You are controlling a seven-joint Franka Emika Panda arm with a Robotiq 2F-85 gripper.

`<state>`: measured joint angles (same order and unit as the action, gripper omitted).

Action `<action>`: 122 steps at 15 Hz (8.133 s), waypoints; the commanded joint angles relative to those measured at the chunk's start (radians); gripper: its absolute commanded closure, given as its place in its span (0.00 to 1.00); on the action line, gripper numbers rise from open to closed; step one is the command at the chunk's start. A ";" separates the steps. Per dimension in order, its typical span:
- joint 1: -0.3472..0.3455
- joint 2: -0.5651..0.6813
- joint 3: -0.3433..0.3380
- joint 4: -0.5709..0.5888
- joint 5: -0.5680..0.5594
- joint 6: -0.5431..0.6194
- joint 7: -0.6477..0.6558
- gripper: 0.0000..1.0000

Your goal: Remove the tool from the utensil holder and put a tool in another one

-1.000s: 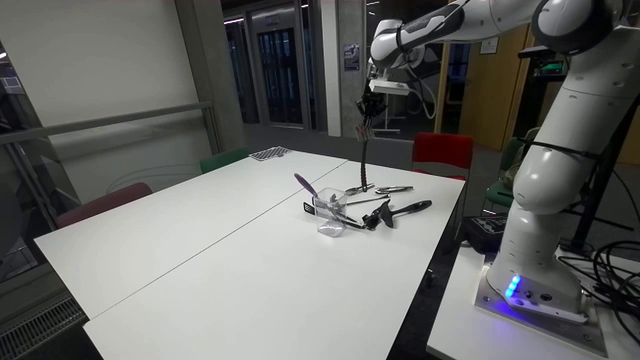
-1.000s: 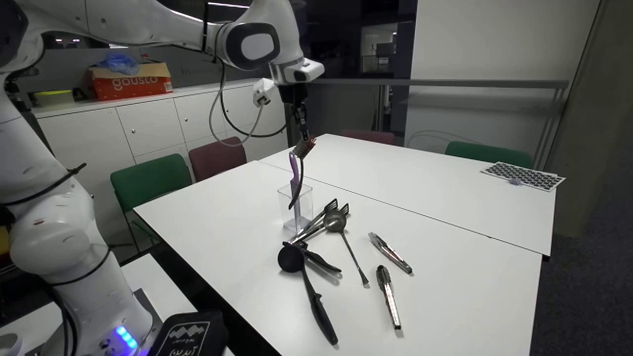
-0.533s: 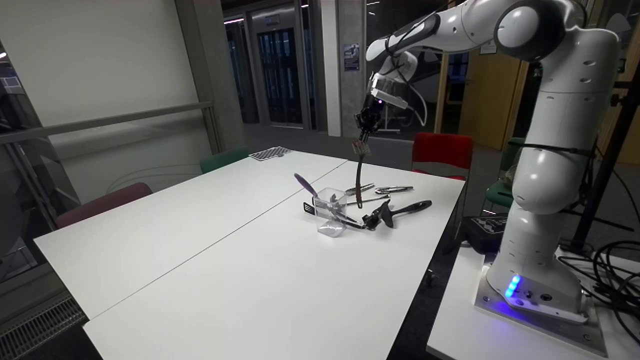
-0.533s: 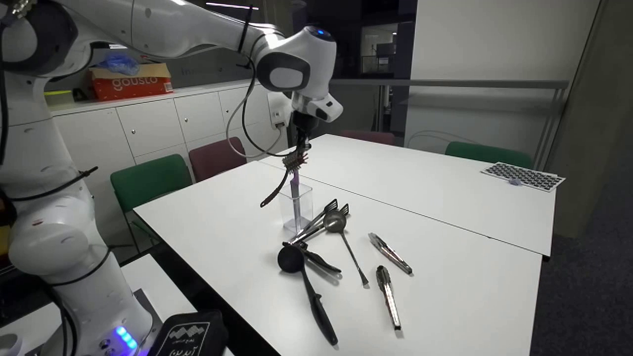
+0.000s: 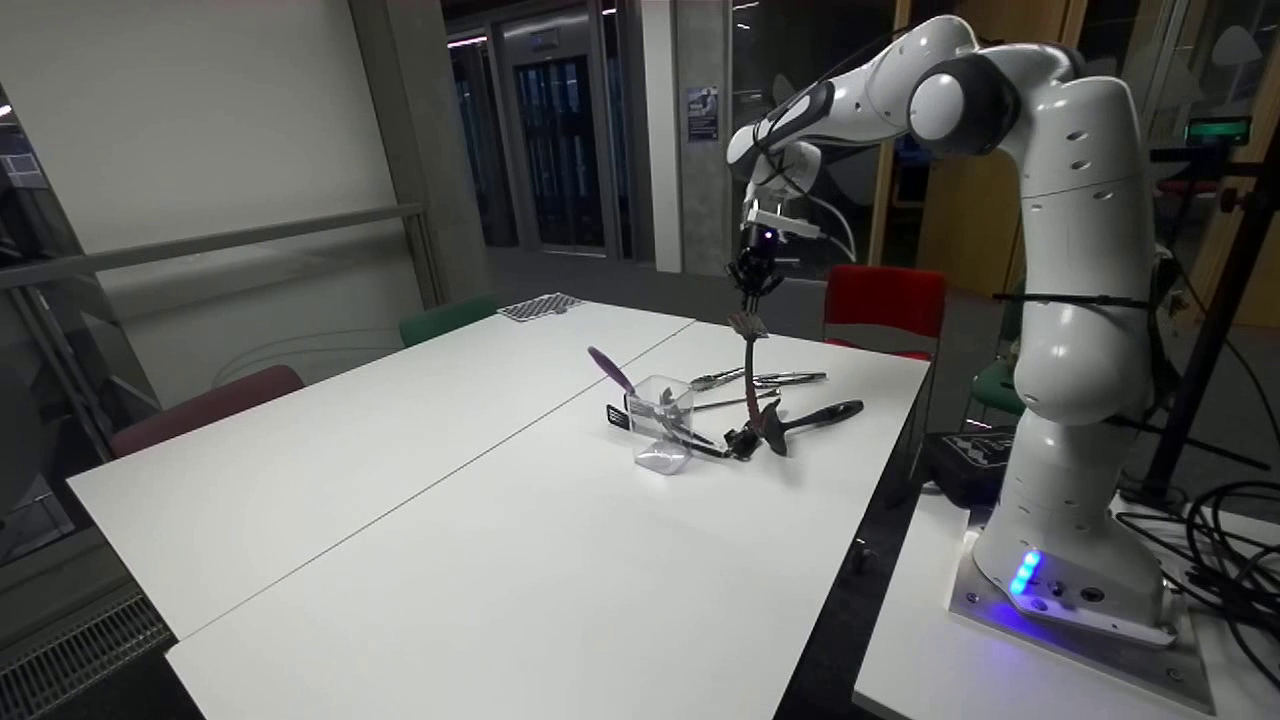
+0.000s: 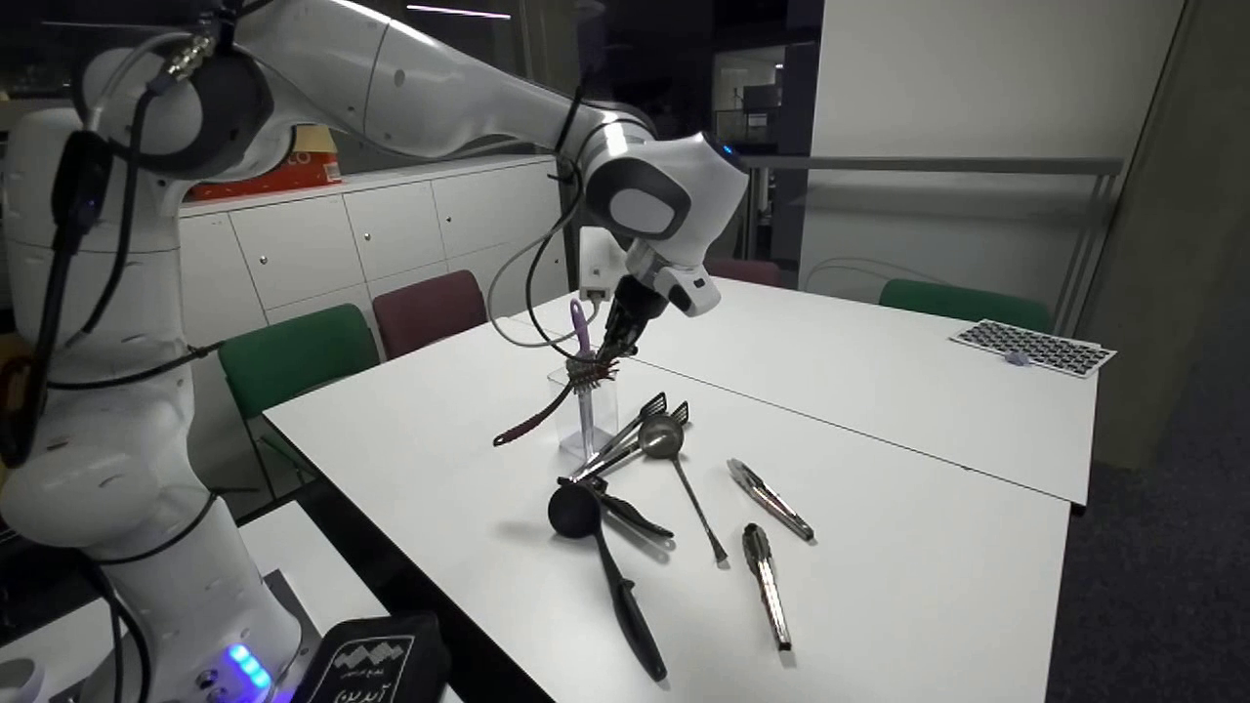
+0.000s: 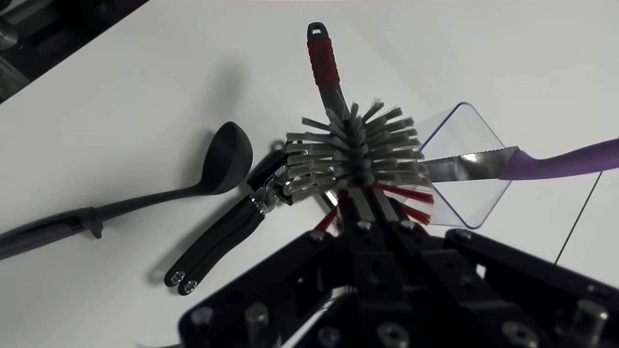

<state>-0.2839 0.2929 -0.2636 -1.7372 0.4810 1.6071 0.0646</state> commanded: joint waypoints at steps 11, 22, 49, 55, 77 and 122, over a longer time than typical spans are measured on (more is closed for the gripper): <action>-0.145 0.291 0.003 0.303 0.189 -0.145 0.163 0.99; -0.197 0.361 -0.004 0.393 0.193 -0.157 0.300 0.99; -0.082 0.474 0.027 0.475 -0.102 -0.134 0.374 0.99; -0.044 0.489 -0.011 0.489 -0.220 -0.125 0.504 0.99; 0.174 0.006 0.079 0.097 -0.301 -0.033 0.436 0.01; 0.199 0.041 0.135 0.090 -0.139 0.186 0.759 0.00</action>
<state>-0.0804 0.2958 -0.1327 -1.6459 0.2593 1.7554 0.7236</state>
